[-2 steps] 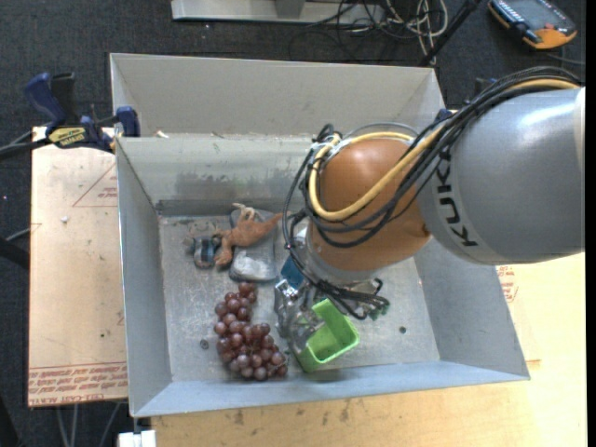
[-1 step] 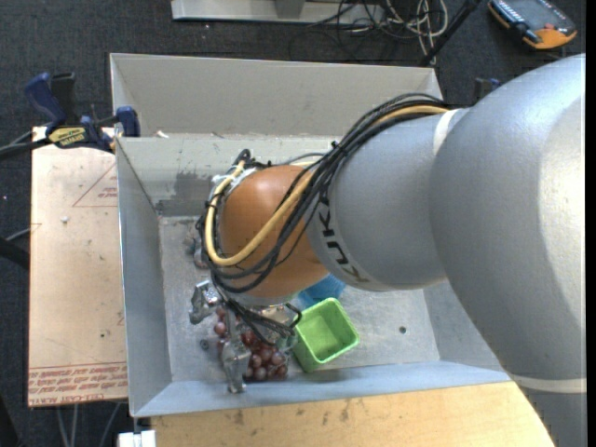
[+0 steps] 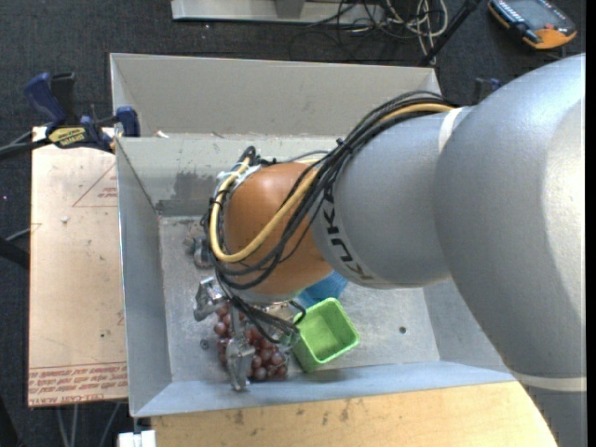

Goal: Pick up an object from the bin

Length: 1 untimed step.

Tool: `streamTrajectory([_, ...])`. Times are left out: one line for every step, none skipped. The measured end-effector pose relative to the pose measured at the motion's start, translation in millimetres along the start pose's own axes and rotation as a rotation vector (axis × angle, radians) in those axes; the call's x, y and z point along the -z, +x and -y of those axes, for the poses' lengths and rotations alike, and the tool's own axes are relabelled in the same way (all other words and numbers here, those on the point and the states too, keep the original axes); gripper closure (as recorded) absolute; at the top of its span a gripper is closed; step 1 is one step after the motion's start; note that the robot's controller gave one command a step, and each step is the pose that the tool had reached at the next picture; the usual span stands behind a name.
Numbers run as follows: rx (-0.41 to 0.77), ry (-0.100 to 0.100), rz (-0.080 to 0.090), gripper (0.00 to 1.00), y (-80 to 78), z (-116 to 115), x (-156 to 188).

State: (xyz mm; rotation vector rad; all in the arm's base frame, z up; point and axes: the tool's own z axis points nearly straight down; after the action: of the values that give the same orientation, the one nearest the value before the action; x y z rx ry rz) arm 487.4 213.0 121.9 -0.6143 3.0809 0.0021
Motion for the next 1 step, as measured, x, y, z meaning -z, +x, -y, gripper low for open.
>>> streamTrajectory([0.059,-0.001,0.009,0.0,10.7,40.7,-30.4])
